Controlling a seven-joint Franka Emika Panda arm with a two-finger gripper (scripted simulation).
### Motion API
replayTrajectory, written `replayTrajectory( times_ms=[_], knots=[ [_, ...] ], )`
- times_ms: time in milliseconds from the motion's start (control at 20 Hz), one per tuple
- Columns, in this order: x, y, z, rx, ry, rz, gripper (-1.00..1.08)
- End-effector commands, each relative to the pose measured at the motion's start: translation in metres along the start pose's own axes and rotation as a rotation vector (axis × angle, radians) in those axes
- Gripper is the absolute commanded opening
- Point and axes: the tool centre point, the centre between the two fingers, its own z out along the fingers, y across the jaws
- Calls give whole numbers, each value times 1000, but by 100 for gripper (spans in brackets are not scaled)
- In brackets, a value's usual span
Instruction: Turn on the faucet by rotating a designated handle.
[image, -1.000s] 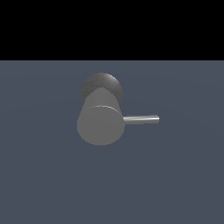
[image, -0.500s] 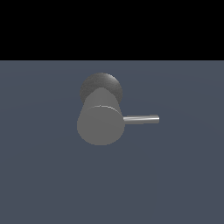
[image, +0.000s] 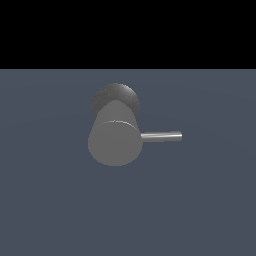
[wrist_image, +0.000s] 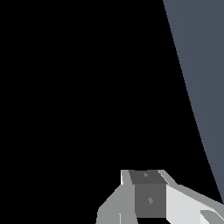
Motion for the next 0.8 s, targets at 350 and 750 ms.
replayTrajectory(
  times_ms=[350,750],
  knots=[
    [67,77,-48,117,213,248,-100],
    [97,184,-82,132,387,501,-100]
  ],
)
